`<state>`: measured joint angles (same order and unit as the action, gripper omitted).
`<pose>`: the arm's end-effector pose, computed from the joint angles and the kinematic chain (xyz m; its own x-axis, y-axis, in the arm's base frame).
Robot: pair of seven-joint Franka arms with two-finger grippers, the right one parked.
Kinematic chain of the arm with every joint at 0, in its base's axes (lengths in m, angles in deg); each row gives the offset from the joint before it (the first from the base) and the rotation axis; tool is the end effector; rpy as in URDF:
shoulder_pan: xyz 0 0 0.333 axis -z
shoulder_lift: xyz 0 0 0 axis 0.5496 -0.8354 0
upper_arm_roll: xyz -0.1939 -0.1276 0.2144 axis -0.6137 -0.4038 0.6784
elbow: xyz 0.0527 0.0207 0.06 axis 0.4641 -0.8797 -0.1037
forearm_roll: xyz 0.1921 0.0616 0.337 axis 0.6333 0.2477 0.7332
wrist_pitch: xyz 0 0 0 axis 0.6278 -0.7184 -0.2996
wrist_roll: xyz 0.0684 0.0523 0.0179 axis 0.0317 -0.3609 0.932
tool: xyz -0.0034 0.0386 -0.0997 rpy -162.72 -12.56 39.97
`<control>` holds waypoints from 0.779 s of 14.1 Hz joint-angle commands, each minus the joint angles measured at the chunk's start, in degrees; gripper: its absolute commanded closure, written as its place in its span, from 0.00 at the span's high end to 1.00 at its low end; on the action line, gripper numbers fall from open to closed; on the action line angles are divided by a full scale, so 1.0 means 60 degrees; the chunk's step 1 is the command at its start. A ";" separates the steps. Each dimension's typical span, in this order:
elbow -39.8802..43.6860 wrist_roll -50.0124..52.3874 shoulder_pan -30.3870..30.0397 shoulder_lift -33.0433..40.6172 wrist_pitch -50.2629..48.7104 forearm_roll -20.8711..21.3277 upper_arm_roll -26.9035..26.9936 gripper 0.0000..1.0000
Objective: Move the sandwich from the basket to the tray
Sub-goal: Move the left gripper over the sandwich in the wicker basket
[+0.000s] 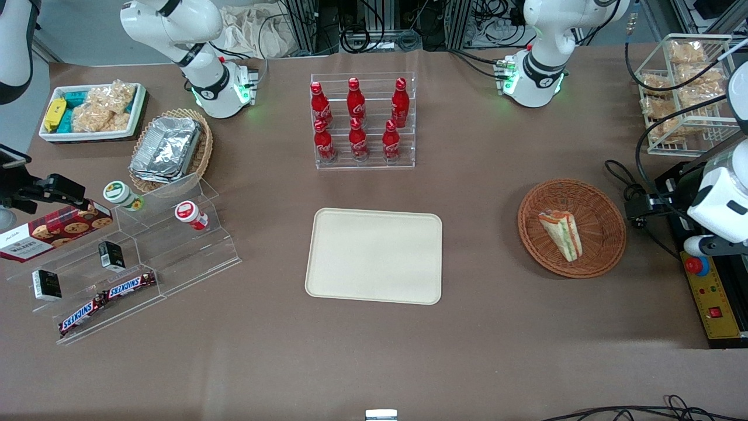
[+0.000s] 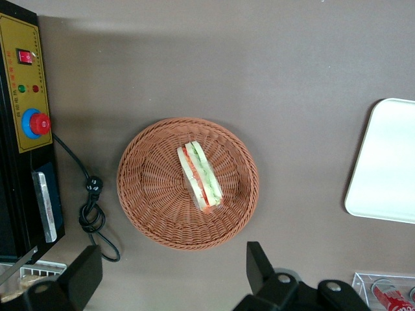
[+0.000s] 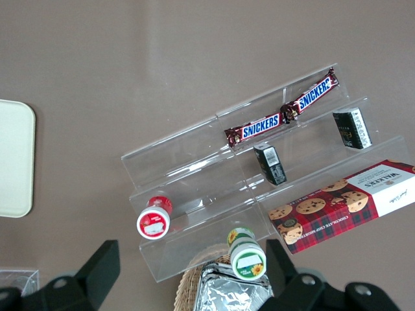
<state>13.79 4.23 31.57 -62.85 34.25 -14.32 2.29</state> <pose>0.6276 -0.0296 0.5758 0.9953 0.0540 -0.0805 0.0512 -0.9980 -0.0359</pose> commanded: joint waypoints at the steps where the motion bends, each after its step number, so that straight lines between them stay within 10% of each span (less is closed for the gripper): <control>1: 0.0020 -0.0149 0.0046 0.0018 -0.0157 0.0078 0.0018 0.99; 11: -0.0169 -0.0192 0.0045 -0.0070 -0.0215 0.0078 0.0019 0.99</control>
<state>13.36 4.16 31.66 -63.59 33.96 -14.30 2.29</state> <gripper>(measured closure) 0.009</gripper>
